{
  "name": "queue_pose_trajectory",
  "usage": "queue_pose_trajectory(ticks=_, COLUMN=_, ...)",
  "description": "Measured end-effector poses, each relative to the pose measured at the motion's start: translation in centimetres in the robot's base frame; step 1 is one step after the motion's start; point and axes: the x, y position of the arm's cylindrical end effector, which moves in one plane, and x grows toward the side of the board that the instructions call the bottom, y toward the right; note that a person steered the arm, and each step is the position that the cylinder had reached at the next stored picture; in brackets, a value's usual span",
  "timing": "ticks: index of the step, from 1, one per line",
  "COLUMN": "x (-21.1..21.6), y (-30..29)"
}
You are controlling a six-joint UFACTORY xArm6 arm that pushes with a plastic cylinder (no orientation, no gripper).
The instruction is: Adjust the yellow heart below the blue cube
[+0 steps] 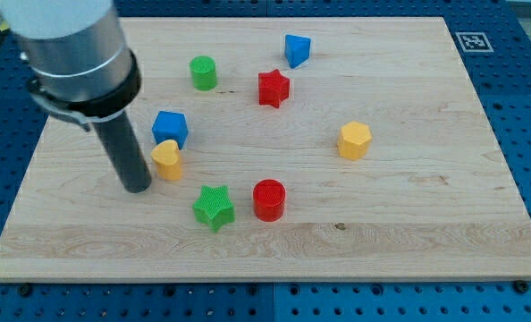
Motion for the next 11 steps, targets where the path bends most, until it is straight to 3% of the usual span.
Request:
queue_pose_trajectory(ticks=2, x=0.7, y=-5.4)
queue_pose_trajectory(ticks=6, x=-3.8, y=-4.2)
queue_pose_trajectory(ticks=11, x=-3.8, y=1.0)
